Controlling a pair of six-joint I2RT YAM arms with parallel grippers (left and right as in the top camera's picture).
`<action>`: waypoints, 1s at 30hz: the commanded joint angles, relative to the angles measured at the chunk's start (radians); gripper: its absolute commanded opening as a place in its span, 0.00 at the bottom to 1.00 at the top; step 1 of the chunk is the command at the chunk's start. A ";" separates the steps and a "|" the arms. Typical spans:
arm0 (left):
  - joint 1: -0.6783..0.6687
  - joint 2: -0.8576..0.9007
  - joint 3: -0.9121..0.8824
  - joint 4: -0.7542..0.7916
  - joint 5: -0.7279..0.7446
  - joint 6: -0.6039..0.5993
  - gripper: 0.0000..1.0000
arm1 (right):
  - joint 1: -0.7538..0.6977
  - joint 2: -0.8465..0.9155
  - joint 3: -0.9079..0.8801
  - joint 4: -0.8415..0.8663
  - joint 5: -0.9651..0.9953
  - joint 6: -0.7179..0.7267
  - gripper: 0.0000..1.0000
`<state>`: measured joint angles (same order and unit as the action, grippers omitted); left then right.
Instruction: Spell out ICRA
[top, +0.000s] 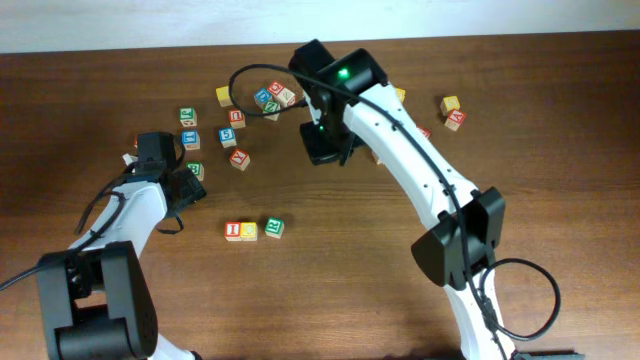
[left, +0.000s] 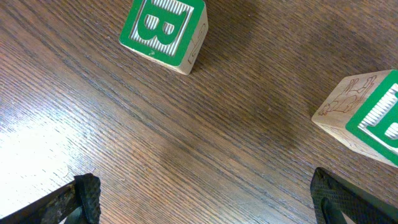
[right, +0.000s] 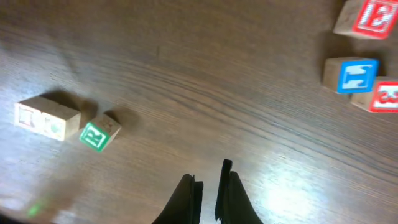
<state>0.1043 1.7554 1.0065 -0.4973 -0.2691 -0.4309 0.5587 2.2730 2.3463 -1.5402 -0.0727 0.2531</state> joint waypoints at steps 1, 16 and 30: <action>0.002 0.008 0.010 -0.001 0.000 -0.002 0.99 | 0.002 0.030 -0.115 0.044 -0.058 -0.013 0.04; 0.002 0.008 0.010 -0.001 0.000 -0.002 0.99 | 0.014 0.043 -0.222 0.154 -0.146 0.055 0.04; 0.002 0.008 0.010 -0.001 0.000 -0.002 0.99 | 0.090 0.043 -0.428 0.481 -0.271 0.135 0.04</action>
<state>0.1043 1.7554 1.0065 -0.4973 -0.2691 -0.4309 0.6533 2.3127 1.9488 -1.0985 -0.2832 0.3470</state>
